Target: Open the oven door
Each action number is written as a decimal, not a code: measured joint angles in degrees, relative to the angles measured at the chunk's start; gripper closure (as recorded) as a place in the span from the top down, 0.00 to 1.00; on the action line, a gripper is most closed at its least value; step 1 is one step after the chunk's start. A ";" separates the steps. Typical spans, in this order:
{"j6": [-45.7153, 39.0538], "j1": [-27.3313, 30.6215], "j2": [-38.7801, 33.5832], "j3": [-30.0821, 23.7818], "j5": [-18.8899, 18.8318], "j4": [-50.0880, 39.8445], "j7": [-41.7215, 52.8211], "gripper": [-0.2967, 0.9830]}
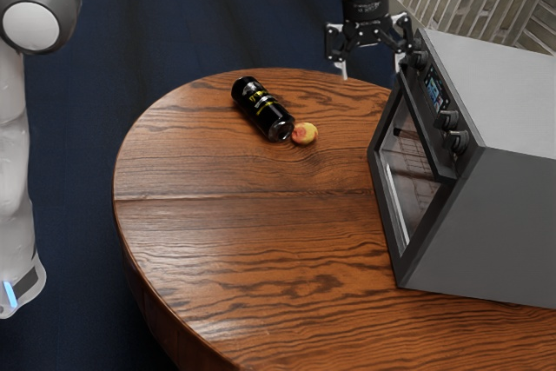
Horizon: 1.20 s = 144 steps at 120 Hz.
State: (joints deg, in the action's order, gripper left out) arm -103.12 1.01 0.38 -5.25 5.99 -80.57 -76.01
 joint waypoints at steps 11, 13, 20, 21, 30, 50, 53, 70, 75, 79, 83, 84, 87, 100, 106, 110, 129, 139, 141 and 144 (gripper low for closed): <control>-2.19 -2.33 -2.19 -0.18 -0.14 -3.47 0.87 0.77; -2.50 -2.97 -2.29 -0.19 -0.17 -3.68 1.02 0.77; -3.40 -5.67 -2.32 -0.21 -0.21 -4.07 1.51 0.77; -3.51 -6.09 -2.29 -0.21 -0.21 -4.10 1.58 0.77; -4.31 -10.53 -2.08 0.51 -0.18 -4.27 2.31 0.77; -7.70 -7.32 -17.00 1.06 0.15 -22.35 2.96 0.77; -8.20 -7.01 -17.27 0.99 0.12 -22.86 2.99 0.77; -10.12 -6.37 -12.50 0.84 -0.04 -17.74 3.51 0.77; -10.47 -6.11 -9.75 1.04 0.03 -15.11 3.84 0.77; -10.71 -5.97 -8.13 1.12 0.10 -13.85 4.10 0.77; -10.91 -5.89 -6.89 1.16 0.17 -13.16 4.34 0.77; -10.96 -5.88 -6.62 1.18 0.22 -13.04 4.40 0.77; -11.09 -5.72 -5.79 1.23 0.48 -12.77 4.58 0.77; -11.50 -3.95 -3.53 1.29 1.37 -10.61 5.38 0.77; -11.63 -3.17 -2.72 1.29 1.58 -9.19 5.75 0.77; -11.70 -2.72 -2.04 1.27 1.68 -8.22 5.99 0.77; -11.95 -1.31 3.99 1.28 2.16 -1.81 7.36 0.77; -12.05 -1.11 5.74 1.25 2.55 -0.28 8.10 0.77; -12.07 -1.13 6.00 1.23 2.61 -0.13 8.24 0.77; -12.10 -1.22 6.38 1.22 2.71 0.02 8.44 0.77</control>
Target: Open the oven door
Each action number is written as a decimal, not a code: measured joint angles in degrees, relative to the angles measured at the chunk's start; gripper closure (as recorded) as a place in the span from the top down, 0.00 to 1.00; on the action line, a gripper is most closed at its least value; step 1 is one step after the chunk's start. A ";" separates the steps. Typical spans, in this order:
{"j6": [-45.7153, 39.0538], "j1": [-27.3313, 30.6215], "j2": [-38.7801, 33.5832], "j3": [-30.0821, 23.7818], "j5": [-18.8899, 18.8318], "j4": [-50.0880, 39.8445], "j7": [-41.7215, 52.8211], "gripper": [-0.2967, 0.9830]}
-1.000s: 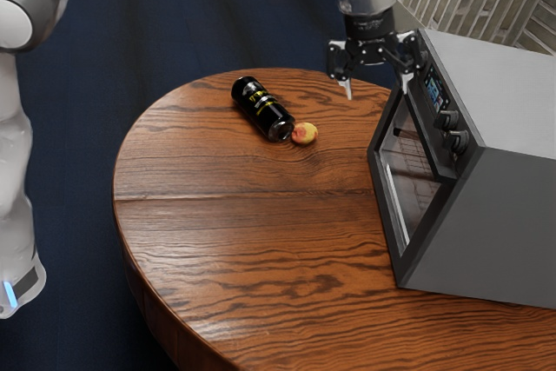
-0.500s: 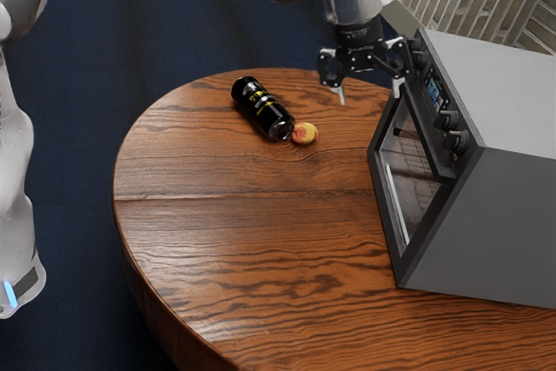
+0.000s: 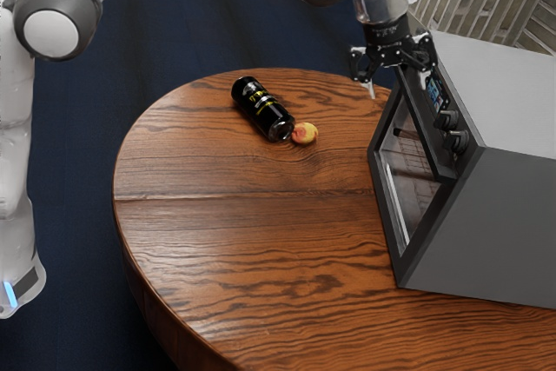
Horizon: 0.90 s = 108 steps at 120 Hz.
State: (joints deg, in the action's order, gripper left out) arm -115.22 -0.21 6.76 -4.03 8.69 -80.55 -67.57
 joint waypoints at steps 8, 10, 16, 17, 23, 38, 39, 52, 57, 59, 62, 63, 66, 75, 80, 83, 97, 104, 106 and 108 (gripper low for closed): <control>-0.07 -0.13 0.79 0.01 0.28 0.15 0.54 0.77; -0.09 -0.06 0.99 0.03 0.43 0.16 0.68 0.77; -0.12 0.36 1.39 0.05 0.82 0.18 1.07 0.77; -0.13 0.44 1.42 0.06 0.87 0.18 1.13 0.77; -0.17 0.83 1.60 0.08 1.11 0.23 1.55 0.77; -0.29 1.65 2.62 0.08 1.64 0.21 2.62 0.77; -0.30 1.66 2.67 0.08 1.68 0.21 2.69 0.77; -0.35 1.65 2.97 0.08 1.98 0.26 3.49 0.77; -0.40 1.66 3.15 0.08 2.05 0.27 3.76 0.77; -0.43 1.66 3.22 0.08 2.08 0.26 3.87 0.77; -0.48 1.67 3.42 0.08 2.12 0.26 4.02 0.77; -0.49 1.67 3.50 0.08 2.13 0.25 4.07 0.77; -0.53 1.68 3.69 0.10 2.22 0.25 4.22 0.77; -0.64 1.98 4.19 0.08 2.53 0.28 4.63 0.77; -0.69 2.09 4.67 0.05 2.63 0.72 4.84 0.77; -0.71 2.11 5.10 0.01 2.68 1.25 4.95 0.77; -0.79 2.10 6.54 -0.24 2.82 2.90 5.44 0.77; -0.83 2.14 6.76 -0.25 2.91 3.03 5.65 0.77; -0.83 2.14 6.80 -0.22 3.01 3.05 5.71 0.77; -0.84 2.16 6.83 -0.19 3.11 3.06 5.76 0.77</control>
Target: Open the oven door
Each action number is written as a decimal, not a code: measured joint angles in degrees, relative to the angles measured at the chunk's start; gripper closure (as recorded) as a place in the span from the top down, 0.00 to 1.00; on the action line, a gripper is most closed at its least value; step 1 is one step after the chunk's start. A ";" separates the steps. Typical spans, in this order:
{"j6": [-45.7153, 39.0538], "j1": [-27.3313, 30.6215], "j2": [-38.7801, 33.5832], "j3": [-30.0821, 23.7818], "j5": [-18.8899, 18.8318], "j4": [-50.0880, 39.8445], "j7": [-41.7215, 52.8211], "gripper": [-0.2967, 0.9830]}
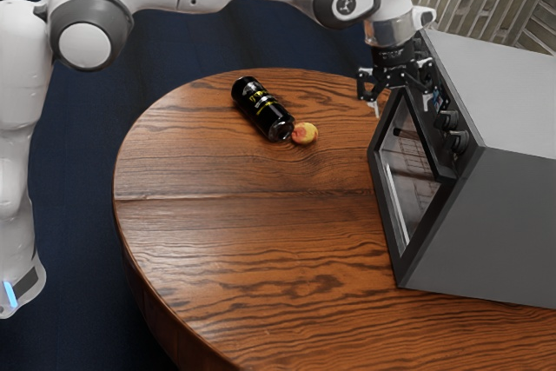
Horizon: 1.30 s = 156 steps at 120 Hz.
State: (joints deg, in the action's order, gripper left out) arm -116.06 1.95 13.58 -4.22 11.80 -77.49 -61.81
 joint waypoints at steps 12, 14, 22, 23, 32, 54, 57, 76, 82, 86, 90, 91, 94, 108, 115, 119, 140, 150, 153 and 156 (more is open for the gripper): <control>-0.02 0.07 0.34 0.05 0.47 -0.04 0.31 0.77; -0.02 0.07 0.41 0.05 0.51 -0.04 0.36 0.77; -0.01 0.10 0.61 0.07 0.78 -0.05 0.52 0.77; -0.01 0.11 0.62 0.06 0.81 -0.05 0.54 0.77; 0.02 0.12 0.65 0.09 1.00 -0.12 0.68 0.77; 0.03 0.15 -4.54 0.28 2.02 -5.96 0.87 0.77; 0.02 0.28 -5.08 0.30 2.16 -6.51 0.89 0.77; -0.19 0.72 -8.56 0.33 2.86 -11.03 0.98 0.77; -0.35 0.97 -9.88 0.32 3.41 -13.17 1.00 0.77; -0.60 1.14 -10.83 0.29 3.70 -14.79 1.01 0.77; -0.89 1.26 -11.64 0.28 3.92 -16.09 1.02 0.77; -0.99 1.29 -11.90 0.28 3.96 -16.44 1.02 0.77; -1.27 1.37 -12.59 0.28 4.09 -17.32 1.02 0.77; -3.22 1.87 -17.65 0.02 4.29 -23.46 0.91 0.77; -4.04 1.22 -20.02 0.07 4.13 -25.90 0.74 0.77; -4.57 0.73 -21.41 0.05 4.07 -27.68 0.63 0.77; -7.15 1.20 -31.41 -0.47 4.46 -39.23 -0.03 0.77; -7.87 6.04 -42.34 -5.52 5.00 -45.85 -0.70 0.77; -7.95 7.40 -45.73 -7.04 5.11 -46.97 -0.96 0.77; -7.95 8.33 -48.51 -8.11 5.18 -47.59 -1.19 0.77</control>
State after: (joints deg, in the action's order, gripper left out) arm -124.02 10.28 -34.93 -12.34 16.98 -125.08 -63.00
